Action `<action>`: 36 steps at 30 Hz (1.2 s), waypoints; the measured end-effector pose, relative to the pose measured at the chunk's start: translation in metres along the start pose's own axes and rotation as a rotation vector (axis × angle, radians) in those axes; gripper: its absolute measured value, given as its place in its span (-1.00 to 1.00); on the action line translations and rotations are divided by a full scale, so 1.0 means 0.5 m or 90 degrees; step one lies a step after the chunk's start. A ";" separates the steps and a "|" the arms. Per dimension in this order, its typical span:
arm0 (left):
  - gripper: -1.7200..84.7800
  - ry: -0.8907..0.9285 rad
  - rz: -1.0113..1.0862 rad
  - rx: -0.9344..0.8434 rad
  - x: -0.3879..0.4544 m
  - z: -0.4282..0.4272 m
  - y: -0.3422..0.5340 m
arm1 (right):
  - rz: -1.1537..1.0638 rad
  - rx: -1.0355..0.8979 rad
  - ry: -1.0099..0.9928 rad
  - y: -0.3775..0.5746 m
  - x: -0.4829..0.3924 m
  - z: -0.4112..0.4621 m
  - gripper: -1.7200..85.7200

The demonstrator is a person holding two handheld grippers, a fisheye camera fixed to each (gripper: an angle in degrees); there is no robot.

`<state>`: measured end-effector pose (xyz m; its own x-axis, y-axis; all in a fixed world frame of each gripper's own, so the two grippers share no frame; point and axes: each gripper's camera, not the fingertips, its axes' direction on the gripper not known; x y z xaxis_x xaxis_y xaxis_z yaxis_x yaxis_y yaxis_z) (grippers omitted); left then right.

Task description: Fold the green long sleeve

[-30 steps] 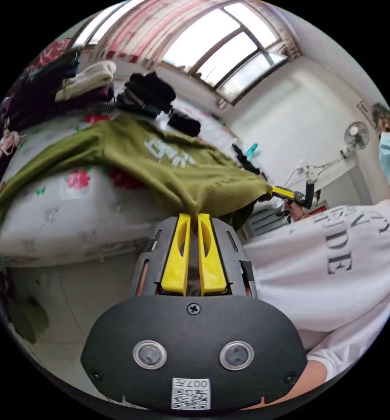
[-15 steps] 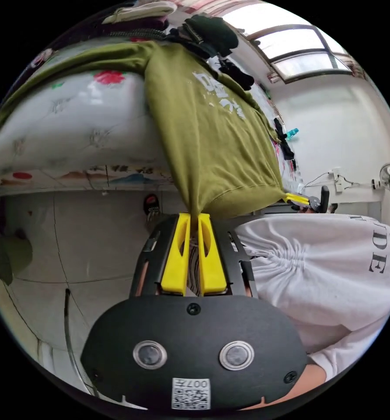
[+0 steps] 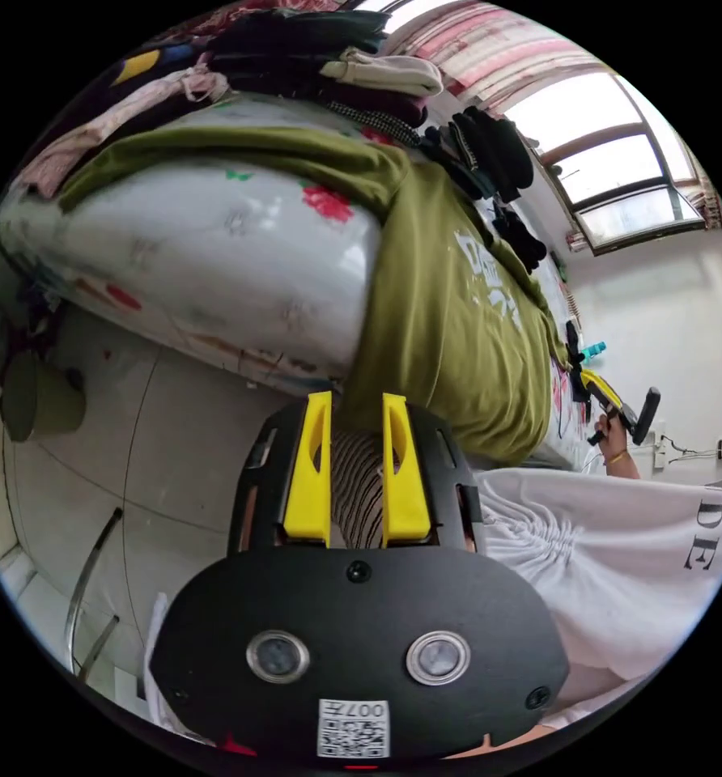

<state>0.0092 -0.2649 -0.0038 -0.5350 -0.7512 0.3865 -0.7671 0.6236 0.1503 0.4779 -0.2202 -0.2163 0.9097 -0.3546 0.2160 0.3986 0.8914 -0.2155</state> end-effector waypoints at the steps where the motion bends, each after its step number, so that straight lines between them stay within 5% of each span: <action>1: -0.75 0.002 0.006 0.005 0.006 0.000 -0.023 | -0.015 0.009 0.016 -0.064 -0.001 0.019 -0.80; 8: -0.74 0.048 0.000 0.049 0.007 0.006 -0.292 | -0.051 -0.034 0.025 -0.382 0.009 0.203 -0.76; 15: -0.77 0.006 -0.075 0.033 -0.070 0.043 -0.445 | -0.059 -0.215 0.037 -0.515 0.017 0.426 -0.87; 25: -0.84 0.005 -0.088 0.024 -0.104 0.045 -0.483 | 0.177 -0.092 0.188 -0.720 0.299 0.365 -0.95; 30: -0.84 -0.002 -0.111 0.032 -0.093 0.032 -0.478 | 0.225 -0.044 0.091 -0.671 0.292 0.355 -0.94; 36: -0.83 0.034 -0.079 0.047 -0.049 -0.003 -0.427 | 0.223 -0.034 -0.039 -0.400 0.183 0.276 -0.86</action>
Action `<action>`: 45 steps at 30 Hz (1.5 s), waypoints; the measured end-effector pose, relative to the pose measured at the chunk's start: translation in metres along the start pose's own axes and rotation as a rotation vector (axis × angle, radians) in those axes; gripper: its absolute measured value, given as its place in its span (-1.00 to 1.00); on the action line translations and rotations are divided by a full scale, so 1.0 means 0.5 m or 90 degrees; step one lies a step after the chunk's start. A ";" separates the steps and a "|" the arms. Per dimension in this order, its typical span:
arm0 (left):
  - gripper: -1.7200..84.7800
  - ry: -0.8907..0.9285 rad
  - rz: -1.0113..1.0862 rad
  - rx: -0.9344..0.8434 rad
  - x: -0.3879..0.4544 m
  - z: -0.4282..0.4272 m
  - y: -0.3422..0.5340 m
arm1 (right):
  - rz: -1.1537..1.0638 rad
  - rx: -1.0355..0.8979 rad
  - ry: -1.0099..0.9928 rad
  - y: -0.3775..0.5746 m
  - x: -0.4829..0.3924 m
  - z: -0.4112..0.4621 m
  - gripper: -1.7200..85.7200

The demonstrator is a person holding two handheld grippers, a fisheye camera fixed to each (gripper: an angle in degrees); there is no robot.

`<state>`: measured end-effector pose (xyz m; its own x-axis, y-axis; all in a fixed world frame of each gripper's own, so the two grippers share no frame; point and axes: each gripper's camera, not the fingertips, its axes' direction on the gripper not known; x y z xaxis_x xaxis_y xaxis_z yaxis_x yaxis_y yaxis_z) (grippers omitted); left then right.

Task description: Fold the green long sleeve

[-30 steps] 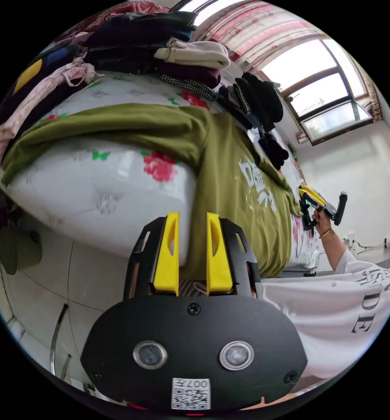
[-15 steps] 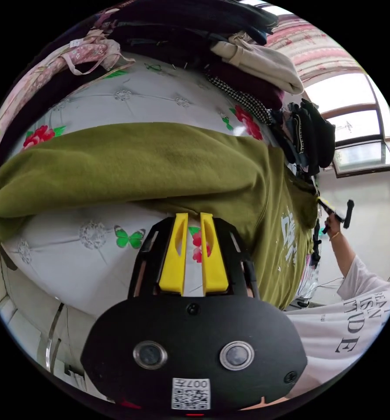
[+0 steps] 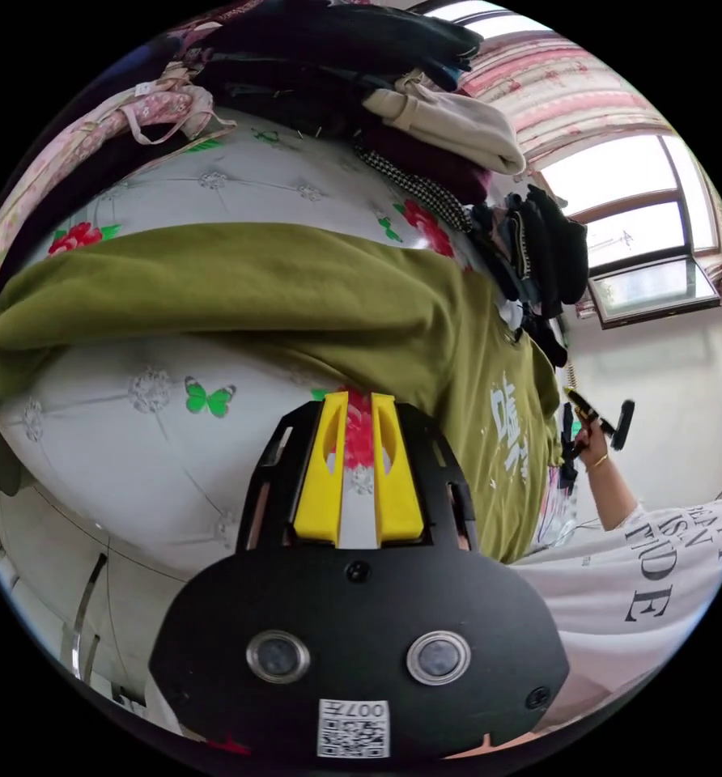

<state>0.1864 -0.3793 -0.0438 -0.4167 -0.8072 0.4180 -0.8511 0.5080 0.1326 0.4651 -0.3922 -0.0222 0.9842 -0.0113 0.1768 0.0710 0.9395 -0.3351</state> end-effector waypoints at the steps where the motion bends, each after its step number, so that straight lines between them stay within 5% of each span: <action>1: -0.83 0.000 0.000 0.001 0.003 -0.004 0.009 | 0.009 -0.020 0.016 0.068 0.013 -0.016 -0.85; 10: -0.80 -0.021 -0.007 -0.041 0.030 -0.035 0.209 | 0.147 -0.095 0.003 0.491 0.168 -0.180 -0.83; 16: -0.69 -0.077 0.043 -0.039 0.045 -0.064 0.329 | 0.115 -0.145 -0.048 0.652 0.180 -0.194 -0.83; 25: -0.68 -0.108 0.126 -0.146 0.091 0.044 0.317 | 0.073 -0.334 -0.117 0.687 0.167 -0.008 -0.93; 29: -0.91 -0.108 0.102 -0.178 0.083 0.038 0.296 | 0.018 -0.308 -0.085 0.682 0.159 -0.042 -0.96; 34: -0.96 -0.095 0.153 -0.165 0.072 0.026 0.321 | 0.104 -0.279 -0.094 0.735 0.218 -0.066 -0.97; 40: -0.89 -0.044 -0.031 0.017 -0.068 -0.107 0.309 | 0.260 -0.134 -0.029 0.731 0.215 -0.157 -0.97; 45: -0.77 -0.001 -0.219 0.192 -0.262 -0.251 0.207 | 0.258 -0.101 -0.048 0.626 0.148 -0.151 -0.97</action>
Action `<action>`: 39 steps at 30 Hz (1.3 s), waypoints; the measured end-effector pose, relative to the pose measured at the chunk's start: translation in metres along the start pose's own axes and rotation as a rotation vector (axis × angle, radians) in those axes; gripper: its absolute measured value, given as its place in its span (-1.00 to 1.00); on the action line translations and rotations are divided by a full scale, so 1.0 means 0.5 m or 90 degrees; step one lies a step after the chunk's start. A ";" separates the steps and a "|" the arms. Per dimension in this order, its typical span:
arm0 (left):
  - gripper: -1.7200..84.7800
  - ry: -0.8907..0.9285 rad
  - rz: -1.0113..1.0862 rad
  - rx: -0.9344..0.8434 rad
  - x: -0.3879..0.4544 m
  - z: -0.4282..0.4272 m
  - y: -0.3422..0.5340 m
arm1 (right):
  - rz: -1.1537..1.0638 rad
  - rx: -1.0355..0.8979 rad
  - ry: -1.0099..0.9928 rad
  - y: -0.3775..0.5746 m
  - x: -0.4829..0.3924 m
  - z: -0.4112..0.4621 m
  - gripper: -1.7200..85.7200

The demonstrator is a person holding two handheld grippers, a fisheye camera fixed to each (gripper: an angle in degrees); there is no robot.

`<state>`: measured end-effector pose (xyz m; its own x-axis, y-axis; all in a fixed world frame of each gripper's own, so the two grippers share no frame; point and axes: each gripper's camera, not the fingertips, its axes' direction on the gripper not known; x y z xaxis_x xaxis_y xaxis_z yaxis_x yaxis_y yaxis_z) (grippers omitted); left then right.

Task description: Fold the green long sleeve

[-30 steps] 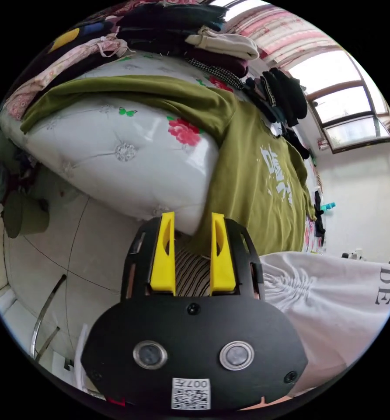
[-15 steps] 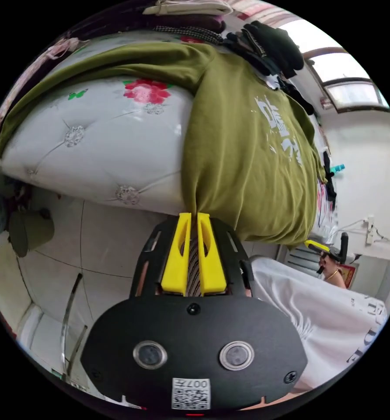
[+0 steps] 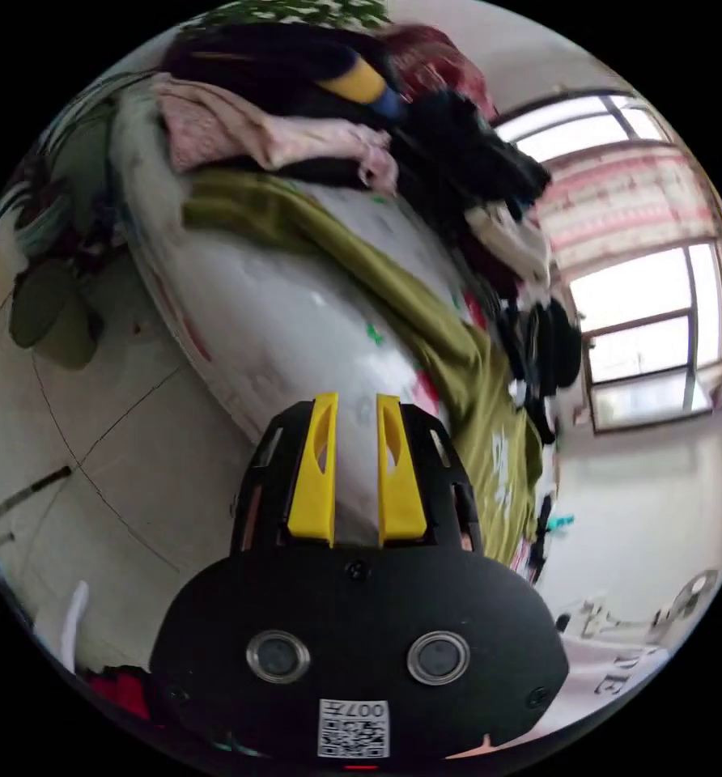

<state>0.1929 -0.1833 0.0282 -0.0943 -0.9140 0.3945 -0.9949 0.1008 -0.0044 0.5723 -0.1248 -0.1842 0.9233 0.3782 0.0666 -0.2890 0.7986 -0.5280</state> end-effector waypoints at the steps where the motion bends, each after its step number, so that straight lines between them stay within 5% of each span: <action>1: -0.77 -0.002 -0.017 0.015 -0.016 -0.006 -0.021 | -0.016 -0.002 -0.011 -0.028 -0.040 0.010 -0.97; 7: -0.70 0.018 -0.147 0.120 -0.169 -0.043 -0.177 | -0.110 0.011 -0.102 -0.134 -0.248 0.048 -0.97; 13: -0.72 0.046 -0.187 0.094 -0.235 -0.013 -0.251 | -0.150 0.004 -0.119 -0.157 -0.346 0.074 -0.97; 20: -0.77 0.066 -0.223 0.113 -0.264 -0.019 -0.241 | -0.106 -0.002 -0.139 -0.154 -0.326 0.092 -0.97; 25: -0.73 -0.062 -0.195 0.213 -0.255 -0.083 -0.164 | -0.079 -0.001 -0.171 -0.157 -0.295 0.106 -0.97; 30: -0.66 -0.019 -0.205 0.155 -0.268 -0.021 -0.209 | -0.108 -0.019 -0.186 -0.187 -0.293 0.125 -0.97; 35: -0.85 0.018 -0.274 0.189 -0.290 -0.024 -0.221 | -0.151 -0.021 -0.190 -0.210 -0.301 0.119 -0.97; 39: -0.88 0.116 -0.149 0.244 -0.204 -0.070 -0.148 | -0.168 -0.021 -0.161 -0.209 -0.288 0.128 -0.97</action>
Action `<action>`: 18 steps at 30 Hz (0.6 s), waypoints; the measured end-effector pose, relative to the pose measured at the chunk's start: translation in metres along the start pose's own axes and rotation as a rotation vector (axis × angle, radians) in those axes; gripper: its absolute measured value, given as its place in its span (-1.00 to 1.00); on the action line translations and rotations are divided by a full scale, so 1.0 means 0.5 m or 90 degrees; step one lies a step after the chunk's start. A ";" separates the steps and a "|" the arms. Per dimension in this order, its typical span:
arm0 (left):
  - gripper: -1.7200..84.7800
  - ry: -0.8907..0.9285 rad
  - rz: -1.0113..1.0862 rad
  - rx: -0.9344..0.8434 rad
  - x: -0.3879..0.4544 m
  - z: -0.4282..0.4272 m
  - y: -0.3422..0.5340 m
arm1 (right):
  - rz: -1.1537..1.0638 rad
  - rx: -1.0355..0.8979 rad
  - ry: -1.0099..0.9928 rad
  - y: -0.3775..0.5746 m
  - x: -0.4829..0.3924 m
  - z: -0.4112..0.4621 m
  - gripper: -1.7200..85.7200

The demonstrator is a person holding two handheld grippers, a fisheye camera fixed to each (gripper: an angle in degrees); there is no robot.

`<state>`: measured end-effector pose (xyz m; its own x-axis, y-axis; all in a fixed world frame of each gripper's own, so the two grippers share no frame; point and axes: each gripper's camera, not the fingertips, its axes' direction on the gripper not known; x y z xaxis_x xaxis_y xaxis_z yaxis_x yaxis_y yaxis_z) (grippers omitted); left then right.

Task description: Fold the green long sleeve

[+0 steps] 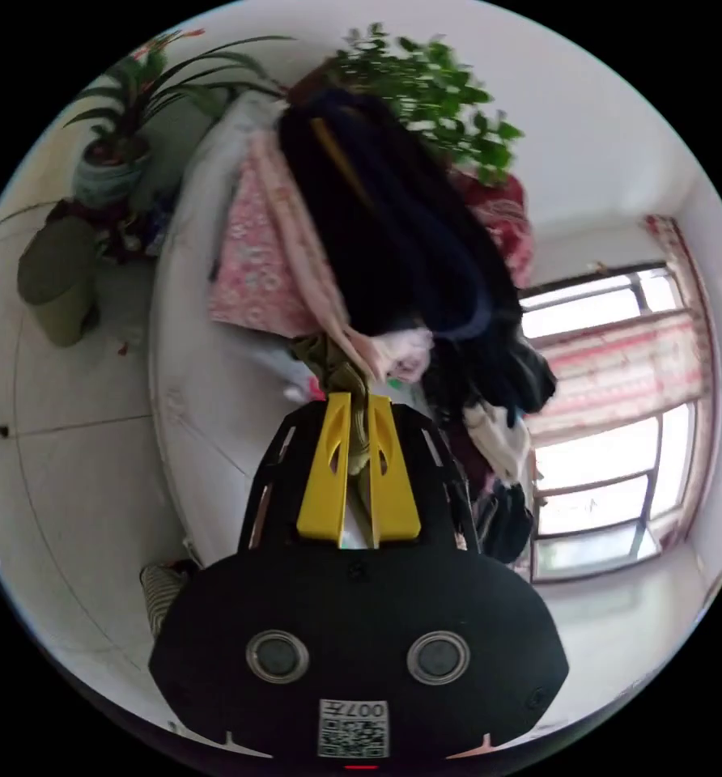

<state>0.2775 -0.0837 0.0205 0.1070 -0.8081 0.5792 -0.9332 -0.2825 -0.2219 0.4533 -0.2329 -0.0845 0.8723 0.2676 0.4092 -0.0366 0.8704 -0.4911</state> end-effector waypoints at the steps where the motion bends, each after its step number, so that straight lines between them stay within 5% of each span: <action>1: -0.88 0.014 0.025 0.001 0.020 -0.008 0.023 | 0.010 -0.006 -0.010 0.005 0.012 0.007 -0.97; 8: -0.90 0.193 0.355 -0.108 0.370 0.023 0.158 | 0.037 0.001 -0.059 0.024 0.057 0.012 -0.97; 12: -0.91 0.241 0.454 0.009 0.512 -0.035 0.036 | 0.038 0.041 -0.061 0.034 0.072 -0.020 -0.97; 15: -0.91 0.172 0.450 0.068 0.516 -0.065 -0.078 | 0.050 0.056 -0.039 0.057 0.090 -0.033 -0.97; 18: -0.92 0.115 0.307 0.056 0.428 -0.052 -0.146 | 0.074 0.049 -0.021 0.086 0.109 -0.024 -0.97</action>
<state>0.3598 -0.2225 0.1814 -0.3960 -0.7572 0.5194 -0.8285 0.0508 -0.5577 0.5052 -0.1858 -0.0924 0.8435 0.3809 0.3787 -0.1749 0.8614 -0.4769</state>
